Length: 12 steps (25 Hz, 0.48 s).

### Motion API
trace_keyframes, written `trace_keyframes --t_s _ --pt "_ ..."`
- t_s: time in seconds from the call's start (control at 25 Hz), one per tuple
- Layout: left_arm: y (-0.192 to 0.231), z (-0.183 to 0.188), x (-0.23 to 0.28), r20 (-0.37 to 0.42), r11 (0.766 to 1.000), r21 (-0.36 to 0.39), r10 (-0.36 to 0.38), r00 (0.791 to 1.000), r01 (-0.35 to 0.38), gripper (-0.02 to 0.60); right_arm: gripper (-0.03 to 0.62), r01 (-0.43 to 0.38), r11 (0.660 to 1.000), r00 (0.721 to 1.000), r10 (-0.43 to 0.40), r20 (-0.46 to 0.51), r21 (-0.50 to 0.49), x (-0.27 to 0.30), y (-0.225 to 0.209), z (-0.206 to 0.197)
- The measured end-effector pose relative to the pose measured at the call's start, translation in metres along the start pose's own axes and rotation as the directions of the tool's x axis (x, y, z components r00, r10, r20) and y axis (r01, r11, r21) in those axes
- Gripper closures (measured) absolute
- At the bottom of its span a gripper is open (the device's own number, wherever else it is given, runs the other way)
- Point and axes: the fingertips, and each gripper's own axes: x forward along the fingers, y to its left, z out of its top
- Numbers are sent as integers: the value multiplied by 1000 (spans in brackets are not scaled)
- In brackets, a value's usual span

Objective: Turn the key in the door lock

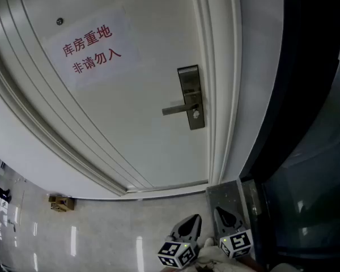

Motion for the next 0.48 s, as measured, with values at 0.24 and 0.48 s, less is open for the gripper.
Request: trace_keyframes --t_s 0.24,0.48 --pt "-10 -10 -5 -21 1000 19 -14 1000 14 575 588 0 1000 1000 0 2 23 -6 5 -9" --pt "-3 -6 -3 -26 1000 5 8 1000 -8 575 588 -25 1000 1000 25 -4 14 5 4 -9"
